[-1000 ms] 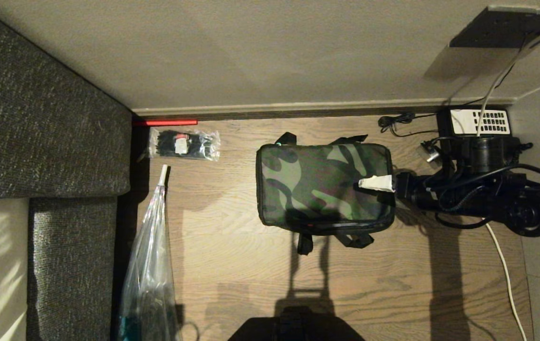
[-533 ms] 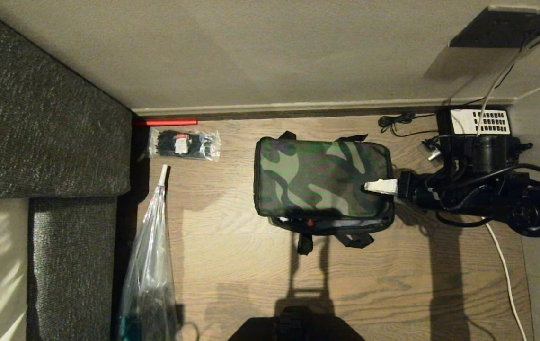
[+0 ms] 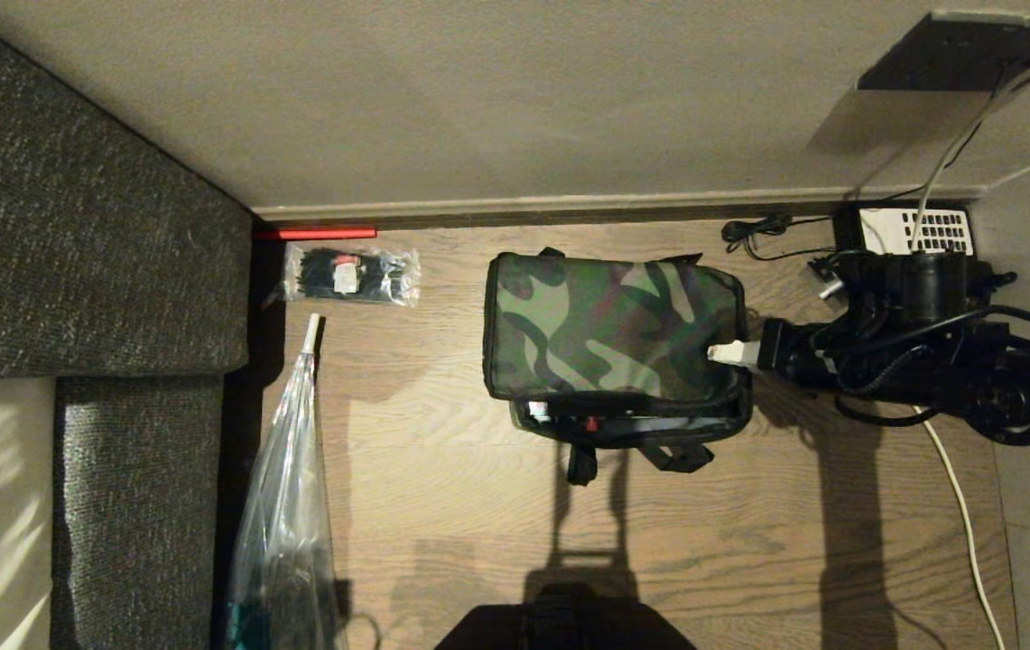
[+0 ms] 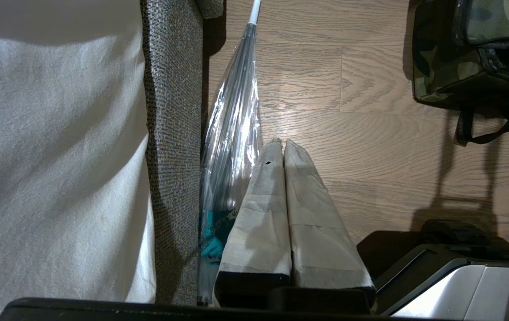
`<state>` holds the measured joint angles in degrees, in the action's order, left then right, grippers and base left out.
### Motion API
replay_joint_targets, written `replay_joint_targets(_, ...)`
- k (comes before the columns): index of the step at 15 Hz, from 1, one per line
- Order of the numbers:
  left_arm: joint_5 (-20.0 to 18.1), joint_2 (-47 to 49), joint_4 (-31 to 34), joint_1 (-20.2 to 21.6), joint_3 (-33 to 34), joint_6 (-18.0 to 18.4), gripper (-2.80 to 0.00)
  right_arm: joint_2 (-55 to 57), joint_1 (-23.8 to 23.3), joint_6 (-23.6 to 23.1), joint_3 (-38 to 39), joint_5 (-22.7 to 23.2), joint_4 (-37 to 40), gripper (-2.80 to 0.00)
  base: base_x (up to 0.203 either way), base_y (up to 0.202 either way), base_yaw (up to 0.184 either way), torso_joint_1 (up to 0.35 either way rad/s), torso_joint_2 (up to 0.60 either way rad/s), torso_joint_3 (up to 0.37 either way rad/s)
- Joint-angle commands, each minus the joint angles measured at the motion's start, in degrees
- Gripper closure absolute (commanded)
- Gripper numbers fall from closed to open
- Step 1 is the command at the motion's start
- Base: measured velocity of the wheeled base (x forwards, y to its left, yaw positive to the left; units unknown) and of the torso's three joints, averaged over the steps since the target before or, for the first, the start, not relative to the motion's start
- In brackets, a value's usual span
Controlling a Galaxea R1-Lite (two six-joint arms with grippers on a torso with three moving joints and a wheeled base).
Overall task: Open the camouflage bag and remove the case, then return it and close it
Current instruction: Open the top of the storage box
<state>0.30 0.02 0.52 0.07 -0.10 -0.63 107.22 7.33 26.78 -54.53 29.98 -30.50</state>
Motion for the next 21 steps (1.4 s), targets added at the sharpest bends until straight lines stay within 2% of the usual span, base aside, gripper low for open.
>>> replay_joint_targets(1, 0.05, -0.02, 0.00, 0.01, 0.01, -0.07, 0.00, -0.77, -0.12, 0.54, -1.36, 0.18, -0.94, 0.00, 0.000, 0.000, 0.000, 0.000, 0.00, 0.000)
replay_joint_targets(3, 0.05, -0.02, 0.00, 0.01, 0.01, -0.07, 0.00, -1.39, -0.12, 2.84, -1.64, 0.26, -2.97, 0.00, 0.000, 0.000, 0.000, 0.000, 0.00, 0.000)
replay_joint_targets(6, 0.00, -0.02, 0.00, 0.01, 0.01, -0.01, 0.00, -1.57, -0.12, 9.40, -3.61, 0.34, -5.46, 0.00, 0.000, 0.000, 0.000, 0.000, 0.00, 0.000)
replay_joint_targets(11, 0.01, -0.02, 0.00, 0.01, 0.01, -0.02, 0.00, -1.64, 0.05, 16.05, -7.45, 0.34, -5.83, 0.00, 0.000, 0.000, 0.000, 0.000, 0.00, 0.000)
replay_joint_targets(14, -0.04, -0.02, 0.00, 0.01, 0.01, 0.01, 0.00, -1.49, 0.05, 20.01, -8.44, 0.29, -9.79, 0.00, 0.000, 0.000, 0.000, 0.000, 0.00, 0.000)
replay_joint_targets(17, 0.01, -0.02, 0.00, 0.01, 0.01, -0.03, 0.00, -1.04, 0.05, 22.13, -8.65, 0.26, -14.95, 0.00, 0.000, 0.000, 0.000, 0.000, 0.00, 0.000)
replay_joint_targets(21, -0.04, -0.02, 0.00, 0.01, 0.01, -0.01, 0.00, -0.16, 0.05, 21.37, -8.65, 0.35, -19.18, 0.00, 0.000, 0.000, 0.000, 0.000, 0.00, 0.000)
